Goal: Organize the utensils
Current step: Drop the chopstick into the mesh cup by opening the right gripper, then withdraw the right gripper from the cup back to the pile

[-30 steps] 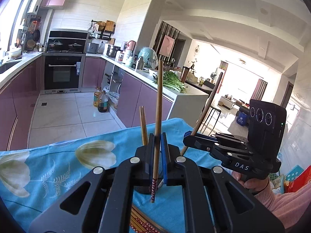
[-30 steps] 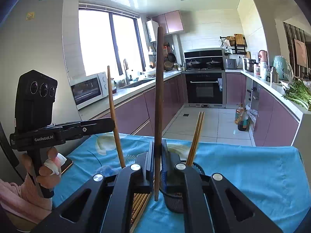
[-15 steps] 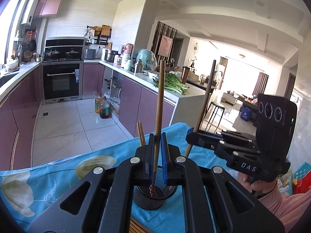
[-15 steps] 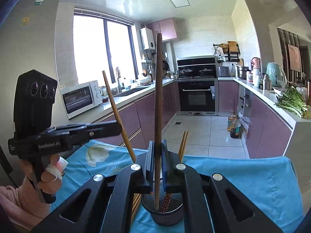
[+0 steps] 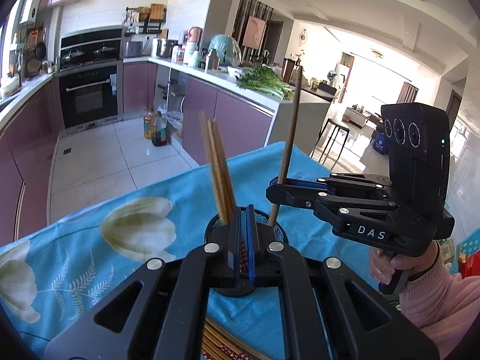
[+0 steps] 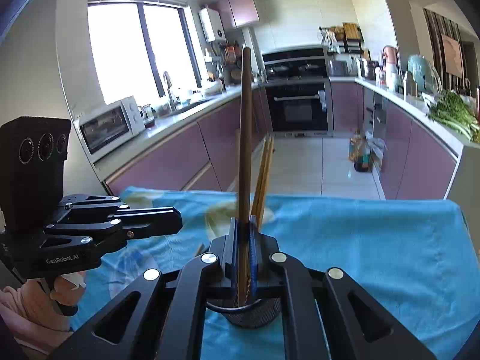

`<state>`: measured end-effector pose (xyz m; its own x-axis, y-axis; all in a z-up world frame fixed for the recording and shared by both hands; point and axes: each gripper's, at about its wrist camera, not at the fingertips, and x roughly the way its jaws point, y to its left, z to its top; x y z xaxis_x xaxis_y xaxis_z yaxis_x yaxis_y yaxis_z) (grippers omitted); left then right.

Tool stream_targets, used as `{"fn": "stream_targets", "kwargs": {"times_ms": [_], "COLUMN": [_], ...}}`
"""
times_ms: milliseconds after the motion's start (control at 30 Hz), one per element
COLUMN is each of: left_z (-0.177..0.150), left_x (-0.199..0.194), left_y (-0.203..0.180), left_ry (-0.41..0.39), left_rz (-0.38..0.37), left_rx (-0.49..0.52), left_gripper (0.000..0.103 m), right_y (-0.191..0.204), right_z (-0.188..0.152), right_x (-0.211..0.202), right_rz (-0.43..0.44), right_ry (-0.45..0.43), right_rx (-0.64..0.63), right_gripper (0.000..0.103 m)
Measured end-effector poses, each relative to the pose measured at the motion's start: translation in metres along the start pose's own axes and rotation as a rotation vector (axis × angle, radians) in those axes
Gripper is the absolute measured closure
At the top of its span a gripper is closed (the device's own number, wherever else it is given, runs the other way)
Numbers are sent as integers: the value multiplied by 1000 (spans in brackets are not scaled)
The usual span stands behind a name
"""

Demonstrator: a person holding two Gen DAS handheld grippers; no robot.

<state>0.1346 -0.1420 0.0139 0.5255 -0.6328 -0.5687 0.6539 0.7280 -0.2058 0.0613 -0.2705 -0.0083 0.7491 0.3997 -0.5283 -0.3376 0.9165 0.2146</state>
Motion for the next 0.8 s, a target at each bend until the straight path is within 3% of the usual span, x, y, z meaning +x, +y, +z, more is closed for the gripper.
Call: {"fn": "stream_targets", "kwargs": {"times_ms": [467,800], "left_z": [-15,-32], "left_x": [4,3], "left_y": [19,34], "left_ry": [16,26], "left_rz": [8,32], "left_rx": [-65,-115], "left_gripper": [98,94], "right_y": [-14,9], "right_z": [-5,-2], "right_x": [36,51], "right_rz": [-30,-12], "right_ry": [62,83], "right_rx": [87,7], "right_gripper": [95,91]}}
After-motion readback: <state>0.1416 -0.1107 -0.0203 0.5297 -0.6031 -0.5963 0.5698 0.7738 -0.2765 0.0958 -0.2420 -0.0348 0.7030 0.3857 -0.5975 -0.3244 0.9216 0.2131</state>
